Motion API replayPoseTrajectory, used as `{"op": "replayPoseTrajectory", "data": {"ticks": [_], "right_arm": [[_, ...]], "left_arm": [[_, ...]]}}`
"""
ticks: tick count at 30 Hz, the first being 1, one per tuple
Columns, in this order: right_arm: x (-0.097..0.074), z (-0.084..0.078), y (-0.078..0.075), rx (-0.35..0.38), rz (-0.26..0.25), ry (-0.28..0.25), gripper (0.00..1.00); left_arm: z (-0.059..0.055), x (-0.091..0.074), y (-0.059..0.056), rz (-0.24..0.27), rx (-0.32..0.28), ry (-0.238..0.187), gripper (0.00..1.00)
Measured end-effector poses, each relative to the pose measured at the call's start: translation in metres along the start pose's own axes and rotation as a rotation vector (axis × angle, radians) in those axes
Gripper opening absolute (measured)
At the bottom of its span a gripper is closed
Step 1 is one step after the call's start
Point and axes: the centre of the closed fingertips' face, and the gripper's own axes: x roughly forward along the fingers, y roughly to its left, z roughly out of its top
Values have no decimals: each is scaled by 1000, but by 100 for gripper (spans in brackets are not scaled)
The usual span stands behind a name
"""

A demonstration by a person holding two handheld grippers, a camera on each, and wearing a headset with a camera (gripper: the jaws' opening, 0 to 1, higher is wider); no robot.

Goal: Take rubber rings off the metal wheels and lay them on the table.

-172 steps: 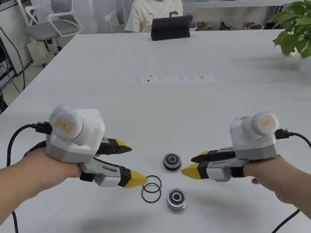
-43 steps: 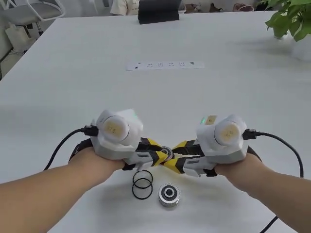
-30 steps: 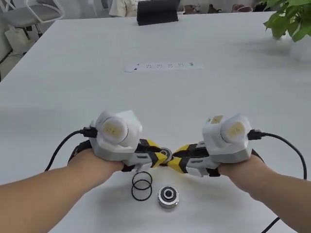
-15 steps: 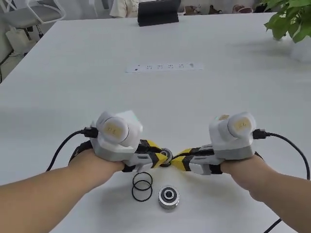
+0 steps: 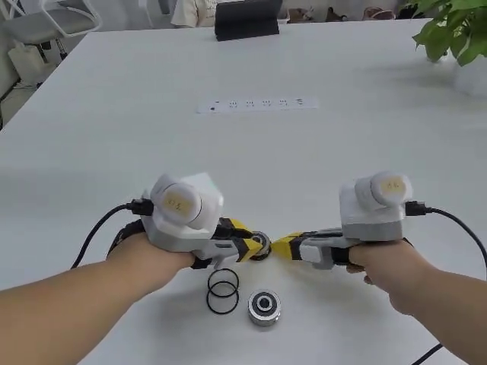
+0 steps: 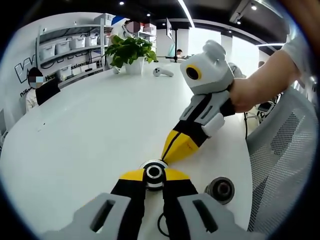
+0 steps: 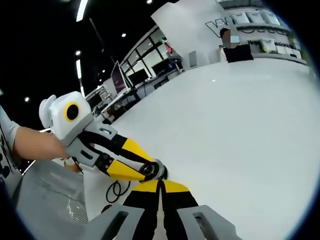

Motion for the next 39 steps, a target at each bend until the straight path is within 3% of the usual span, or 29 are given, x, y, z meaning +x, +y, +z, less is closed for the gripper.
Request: {"op": "replayPoseTrajectory", "data": {"ticks": [4,13,33,39], "right_arm": [[0,6,7,82,18,-35,0],[0,6,12,123,16,-46,0],[0,9,12,114,22,-35,0],[1,9,15,67,17,-20,0]], "left_arm": [[0,0,0,3,-6,0,7],[0,0,0,9,-17,7,7],[0,0,0,24,-16,17,7],[0,0,0,26,-18,19,7]]}}
